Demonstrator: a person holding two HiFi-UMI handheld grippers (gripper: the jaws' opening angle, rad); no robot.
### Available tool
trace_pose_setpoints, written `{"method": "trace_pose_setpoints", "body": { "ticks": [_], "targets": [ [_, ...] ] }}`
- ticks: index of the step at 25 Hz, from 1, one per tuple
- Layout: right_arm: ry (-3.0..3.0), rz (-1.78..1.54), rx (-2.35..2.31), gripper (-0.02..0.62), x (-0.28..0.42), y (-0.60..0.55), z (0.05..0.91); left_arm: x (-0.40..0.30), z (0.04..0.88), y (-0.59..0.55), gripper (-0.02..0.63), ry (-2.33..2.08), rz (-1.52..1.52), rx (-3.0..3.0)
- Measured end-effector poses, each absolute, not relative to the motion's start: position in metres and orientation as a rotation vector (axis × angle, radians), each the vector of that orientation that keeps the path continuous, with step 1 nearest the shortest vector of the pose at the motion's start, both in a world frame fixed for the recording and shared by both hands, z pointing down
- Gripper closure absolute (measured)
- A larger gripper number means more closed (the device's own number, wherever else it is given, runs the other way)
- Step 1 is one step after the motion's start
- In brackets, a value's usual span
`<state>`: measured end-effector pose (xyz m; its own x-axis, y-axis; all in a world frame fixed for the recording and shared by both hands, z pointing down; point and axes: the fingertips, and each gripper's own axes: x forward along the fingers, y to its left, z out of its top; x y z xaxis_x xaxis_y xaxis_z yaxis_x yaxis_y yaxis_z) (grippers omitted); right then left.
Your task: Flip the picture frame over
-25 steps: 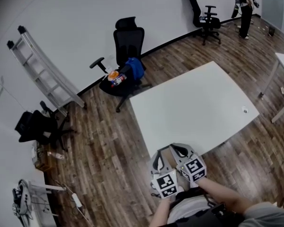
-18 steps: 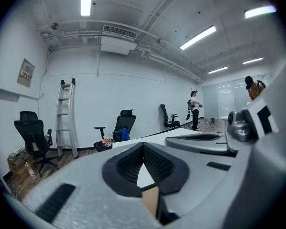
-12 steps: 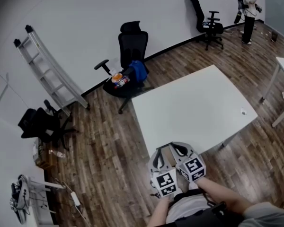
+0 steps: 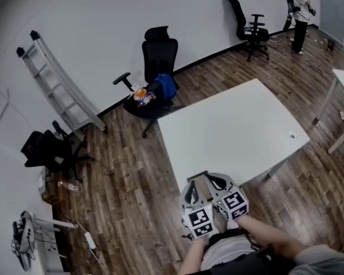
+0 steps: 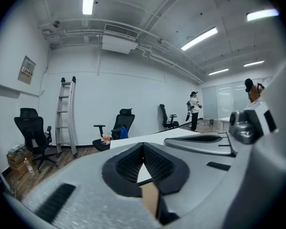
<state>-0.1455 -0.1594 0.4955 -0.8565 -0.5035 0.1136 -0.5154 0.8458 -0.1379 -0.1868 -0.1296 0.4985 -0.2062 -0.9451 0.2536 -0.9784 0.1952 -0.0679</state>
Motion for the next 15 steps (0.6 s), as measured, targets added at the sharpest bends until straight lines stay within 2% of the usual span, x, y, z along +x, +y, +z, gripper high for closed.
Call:
{"method": "trace_pose_setpoints", "body": {
  "ticks": [15],
  "targets": [
    [-2.931,0.266,0.814,0.597,-0.1462,-0.1574,0.4998,-0.1881,0.5049,-0.1265,0.603,-2.290,0.333,1.868]
  ]
}}
